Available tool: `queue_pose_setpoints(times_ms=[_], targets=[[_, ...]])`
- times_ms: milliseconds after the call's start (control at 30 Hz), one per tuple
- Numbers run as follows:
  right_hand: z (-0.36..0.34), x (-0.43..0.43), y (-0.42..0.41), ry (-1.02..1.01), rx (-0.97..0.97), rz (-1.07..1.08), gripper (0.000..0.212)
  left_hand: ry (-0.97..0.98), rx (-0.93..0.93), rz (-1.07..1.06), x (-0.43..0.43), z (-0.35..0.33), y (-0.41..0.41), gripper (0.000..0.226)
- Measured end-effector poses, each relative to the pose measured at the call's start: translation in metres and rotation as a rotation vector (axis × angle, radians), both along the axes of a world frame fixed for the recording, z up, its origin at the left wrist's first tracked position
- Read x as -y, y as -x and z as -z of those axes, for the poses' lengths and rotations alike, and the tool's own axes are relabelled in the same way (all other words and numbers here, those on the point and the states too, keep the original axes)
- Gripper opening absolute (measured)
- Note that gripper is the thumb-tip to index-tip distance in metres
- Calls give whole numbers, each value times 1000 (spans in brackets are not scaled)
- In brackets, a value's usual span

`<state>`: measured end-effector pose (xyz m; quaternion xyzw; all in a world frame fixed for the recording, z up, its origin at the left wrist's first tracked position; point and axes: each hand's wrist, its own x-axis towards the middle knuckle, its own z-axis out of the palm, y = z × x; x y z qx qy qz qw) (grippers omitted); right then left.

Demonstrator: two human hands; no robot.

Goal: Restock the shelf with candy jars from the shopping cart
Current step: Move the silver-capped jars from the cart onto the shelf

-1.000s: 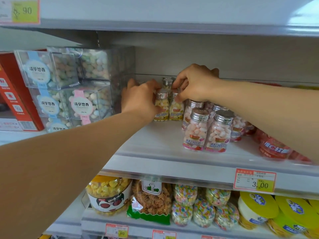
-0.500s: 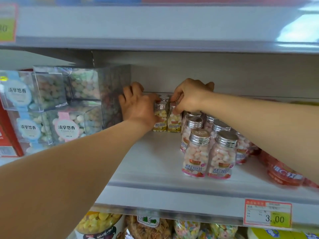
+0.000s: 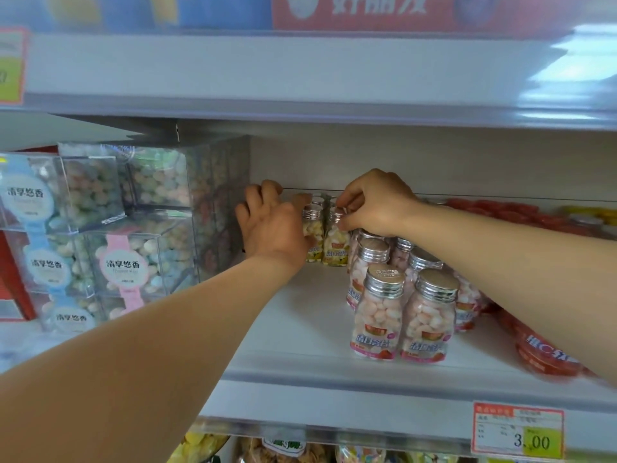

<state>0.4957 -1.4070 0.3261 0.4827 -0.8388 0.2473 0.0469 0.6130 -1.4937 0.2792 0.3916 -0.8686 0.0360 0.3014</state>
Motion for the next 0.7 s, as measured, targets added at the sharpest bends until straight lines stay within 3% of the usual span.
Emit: queue_pose_setpoints(times_ms=[200, 333, 567, 700], targets=[[-1, -15, -8, 79, -2, -95, 26, 6, -37, 52, -16, -2, -15, 57], [-12, -32, -29, 134, -2, -144, 18, -106, -235, 185, -32, -9, -36, 42], [-18, -87, -101, 73, -46, -266, 25, -177, -413, 289, -80, -13, -107, 30], [2, -113, -141, 172, -91, -374, 25, -269, -476, 355, -107, -4, -161, 26]])
